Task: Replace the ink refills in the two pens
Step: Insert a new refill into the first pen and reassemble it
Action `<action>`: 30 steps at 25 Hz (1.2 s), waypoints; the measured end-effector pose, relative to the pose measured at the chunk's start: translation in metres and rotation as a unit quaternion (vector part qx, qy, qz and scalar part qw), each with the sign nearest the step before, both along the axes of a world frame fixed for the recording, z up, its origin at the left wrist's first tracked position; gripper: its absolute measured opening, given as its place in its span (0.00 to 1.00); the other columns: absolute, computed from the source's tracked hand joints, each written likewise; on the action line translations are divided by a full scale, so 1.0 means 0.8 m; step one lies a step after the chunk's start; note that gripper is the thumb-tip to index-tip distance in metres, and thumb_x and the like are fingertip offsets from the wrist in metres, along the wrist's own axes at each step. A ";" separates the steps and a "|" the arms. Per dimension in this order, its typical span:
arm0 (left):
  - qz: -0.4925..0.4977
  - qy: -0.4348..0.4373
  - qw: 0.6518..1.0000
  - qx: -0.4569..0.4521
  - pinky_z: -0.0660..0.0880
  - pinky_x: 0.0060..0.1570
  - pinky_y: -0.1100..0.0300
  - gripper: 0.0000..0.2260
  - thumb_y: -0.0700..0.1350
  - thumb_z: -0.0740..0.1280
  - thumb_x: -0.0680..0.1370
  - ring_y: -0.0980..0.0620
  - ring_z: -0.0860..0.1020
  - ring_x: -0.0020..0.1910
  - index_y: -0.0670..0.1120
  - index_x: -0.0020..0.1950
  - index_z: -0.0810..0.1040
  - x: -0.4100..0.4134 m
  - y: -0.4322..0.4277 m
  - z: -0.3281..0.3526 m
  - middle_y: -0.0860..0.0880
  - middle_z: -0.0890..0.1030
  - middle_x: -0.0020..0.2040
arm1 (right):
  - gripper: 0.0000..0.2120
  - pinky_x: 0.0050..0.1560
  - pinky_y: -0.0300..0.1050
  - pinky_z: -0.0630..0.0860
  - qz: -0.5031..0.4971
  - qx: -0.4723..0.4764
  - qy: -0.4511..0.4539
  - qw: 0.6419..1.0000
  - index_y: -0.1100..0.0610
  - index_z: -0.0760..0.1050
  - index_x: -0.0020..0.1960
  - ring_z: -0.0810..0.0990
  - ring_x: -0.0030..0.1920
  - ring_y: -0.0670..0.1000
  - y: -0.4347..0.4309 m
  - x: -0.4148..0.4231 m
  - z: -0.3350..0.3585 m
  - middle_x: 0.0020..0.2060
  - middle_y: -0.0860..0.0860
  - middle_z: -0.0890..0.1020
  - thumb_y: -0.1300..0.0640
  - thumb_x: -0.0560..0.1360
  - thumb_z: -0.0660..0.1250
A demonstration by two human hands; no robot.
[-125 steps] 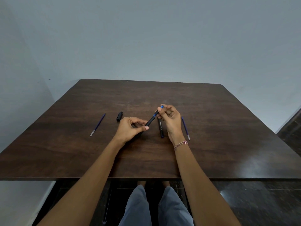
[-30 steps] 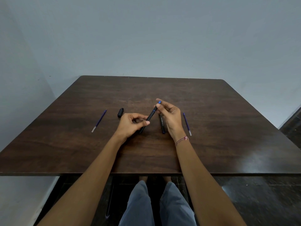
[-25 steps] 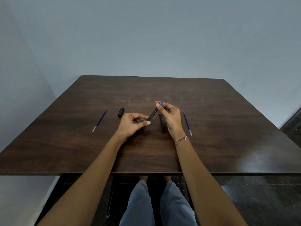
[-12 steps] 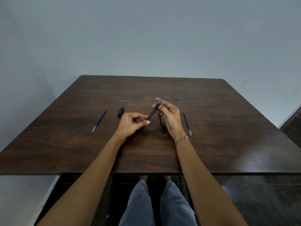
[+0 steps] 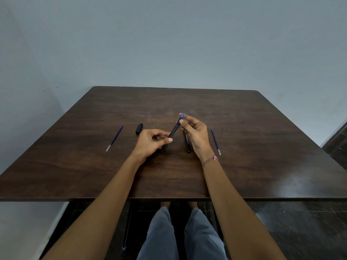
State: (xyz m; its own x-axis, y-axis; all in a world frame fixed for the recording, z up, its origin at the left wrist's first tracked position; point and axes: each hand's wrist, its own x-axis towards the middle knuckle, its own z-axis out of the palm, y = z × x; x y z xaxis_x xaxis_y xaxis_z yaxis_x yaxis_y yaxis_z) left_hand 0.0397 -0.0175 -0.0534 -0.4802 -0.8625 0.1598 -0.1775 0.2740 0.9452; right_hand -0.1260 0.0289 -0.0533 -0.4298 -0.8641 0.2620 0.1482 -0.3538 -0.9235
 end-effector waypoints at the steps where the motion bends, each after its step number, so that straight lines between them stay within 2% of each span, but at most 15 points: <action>1: -0.001 -0.002 1.000 0.001 0.75 0.32 0.68 0.09 0.42 0.77 0.68 0.59 0.77 0.31 0.50 0.47 0.83 0.000 0.000 0.000 0.54 0.81 0.32 | 0.09 0.47 0.37 0.78 -0.005 0.002 0.007 1.000 0.57 0.81 0.52 0.83 0.46 0.44 0.000 0.000 0.000 0.47 0.48 0.85 0.64 0.73 0.71; 4: -0.002 -0.006 1.000 0.000 0.74 0.31 0.69 0.09 0.42 0.77 0.68 0.62 0.77 0.30 0.50 0.47 0.83 0.001 -0.001 0.000 0.54 0.81 0.32 | 0.09 0.53 0.41 0.78 -0.011 0.000 0.005 1.000 0.54 0.80 0.52 0.82 0.47 0.44 -0.002 -0.001 -0.001 0.46 0.46 0.84 0.63 0.73 0.71; 6: -0.002 -0.006 1.000 -0.002 0.74 0.31 0.69 0.09 0.43 0.77 0.68 0.62 0.77 0.30 0.51 0.46 0.83 0.001 -0.001 -0.001 0.55 0.82 0.31 | 0.12 0.51 0.41 0.78 0.000 -0.005 -0.031 1.000 0.56 0.78 0.59 0.81 0.47 0.46 -0.003 -0.002 -0.001 0.45 0.49 0.83 0.63 0.76 0.68; 9: -0.003 -0.016 1.000 -0.003 0.74 0.33 0.69 0.09 0.43 0.77 0.68 0.62 0.79 0.32 0.53 0.46 0.83 0.001 -0.002 -0.001 0.55 0.82 0.33 | 0.16 0.53 0.42 0.79 0.034 -0.023 -0.056 0.998 0.58 0.73 0.65 0.83 0.53 0.51 -0.003 -0.002 0.000 0.48 0.53 0.84 0.67 0.79 0.61; 12: -0.004 -0.019 1.000 -0.001 0.74 0.33 0.69 0.09 0.44 0.77 0.68 0.62 0.79 0.32 0.53 0.46 0.83 0.002 -0.004 -0.001 0.55 0.82 0.34 | 0.18 0.53 0.42 0.80 0.072 -0.039 -0.043 0.996 0.54 0.74 0.62 0.83 0.54 0.52 0.001 -0.002 0.001 0.49 0.53 0.85 0.70 0.78 0.59; 16: -0.003 -0.007 1.000 0.001 0.74 0.32 0.69 0.09 0.43 0.77 0.68 0.62 0.77 0.31 0.52 0.45 0.83 0.002 -0.003 0.000 0.55 0.81 0.32 | 0.16 0.51 0.40 0.80 0.092 -0.041 -0.070 0.992 0.56 0.76 0.60 0.84 0.53 0.51 0.002 -0.002 0.001 0.49 0.54 0.85 0.70 0.78 0.60; 21: -0.004 0.009 1.000 -0.005 0.74 0.30 0.69 0.09 0.42 0.77 0.68 0.61 0.76 0.29 0.51 0.45 0.83 0.000 -0.002 -0.001 0.54 0.80 0.30 | 0.13 0.46 0.37 0.80 0.063 -0.014 -0.068 0.996 0.54 0.80 0.54 0.84 0.48 0.46 0.000 -0.002 0.002 0.46 0.49 0.86 0.68 0.74 0.68; 25: -0.007 -0.006 1.000 -0.003 0.74 0.31 0.70 0.09 0.43 0.77 0.68 0.62 0.77 0.30 0.52 0.45 0.83 0.001 -0.003 -0.001 0.53 0.81 0.33 | 0.10 0.46 0.38 0.80 0.050 0.000 -0.049 0.998 0.53 0.82 0.49 0.82 0.45 0.44 0.000 -0.002 0.000 0.50 0.46 0.85 0.65 0.74 0.69; 30: -0.005 -0.006 1.000 -0.001 0.73 0.32 0.69 0.09 0.42 0.76 0.68 0.61 0.76 0.30 0.51 0.46 0.83 0.001 -0.004 -0.002 0.53 0.81 0.33 | 0.11 0.52 0.41 0.80 0.100 -0.022 -0.073 0.992 0.56 0.77 0.58 0.83 0.52 0.48 0.002 -0.002 0.001 0.48 0.52 0.85 0.63 0.80 0.60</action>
